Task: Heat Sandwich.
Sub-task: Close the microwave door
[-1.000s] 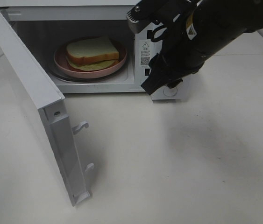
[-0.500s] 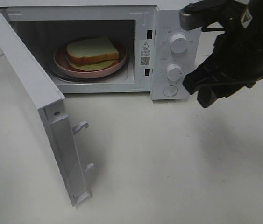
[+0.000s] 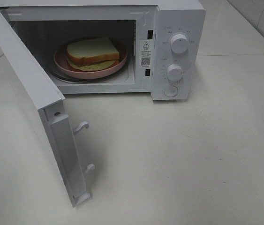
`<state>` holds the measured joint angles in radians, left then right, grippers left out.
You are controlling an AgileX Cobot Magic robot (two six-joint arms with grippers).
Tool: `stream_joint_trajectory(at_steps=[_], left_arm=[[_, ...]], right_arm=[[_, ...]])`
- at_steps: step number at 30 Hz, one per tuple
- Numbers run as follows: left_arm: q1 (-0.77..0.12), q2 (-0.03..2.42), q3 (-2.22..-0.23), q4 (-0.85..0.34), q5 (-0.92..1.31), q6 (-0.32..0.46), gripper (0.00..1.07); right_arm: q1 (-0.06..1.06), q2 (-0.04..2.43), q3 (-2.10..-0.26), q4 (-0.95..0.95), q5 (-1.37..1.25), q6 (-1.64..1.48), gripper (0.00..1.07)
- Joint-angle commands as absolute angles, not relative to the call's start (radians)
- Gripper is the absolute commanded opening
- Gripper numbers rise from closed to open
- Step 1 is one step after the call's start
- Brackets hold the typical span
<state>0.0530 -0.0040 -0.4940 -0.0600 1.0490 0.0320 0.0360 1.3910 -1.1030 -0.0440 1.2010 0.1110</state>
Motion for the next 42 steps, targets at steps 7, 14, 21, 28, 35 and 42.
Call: stream_joint_trajectory(at_steps=[7,14,21,28,35,42], left_arm=[[0.053,-0.027,-0.491,-0.056,1.035,0.031,1.02],[0.053,-0.027,-0.491,-0.056,1.035,0.031,1.02],[0.053,-0.027,-0.491,-0.056,1.035,0.031,1.02],[0.053,-0.027,-0.491,-0.056,1.035,0.031,1.02],[0.053,-0.027,-0.491,-0.056,1.035,0.031,1.02],[0.053,-0.027,-0.491,-0.056,1.035,0.031,1.02]], right_arm=[[-0.087,1.261,-1.102,-0.008,1.283,0.104,0.50],[-0.091,0.998,-0.978,-0.013,1.209,0.079,0.50],[-0.091,0.775,-0.842,-0.020,1.132,0.079,0.50],[-0.091,0.494,-0.697,-0.032,1.127,0.079,0.50],[-0.091,0.308,-0.601,-0.036,1.132,0.077,0.50],[-0.091,0.090,-0.534,-0.059,1.074,0.073,0.50]])
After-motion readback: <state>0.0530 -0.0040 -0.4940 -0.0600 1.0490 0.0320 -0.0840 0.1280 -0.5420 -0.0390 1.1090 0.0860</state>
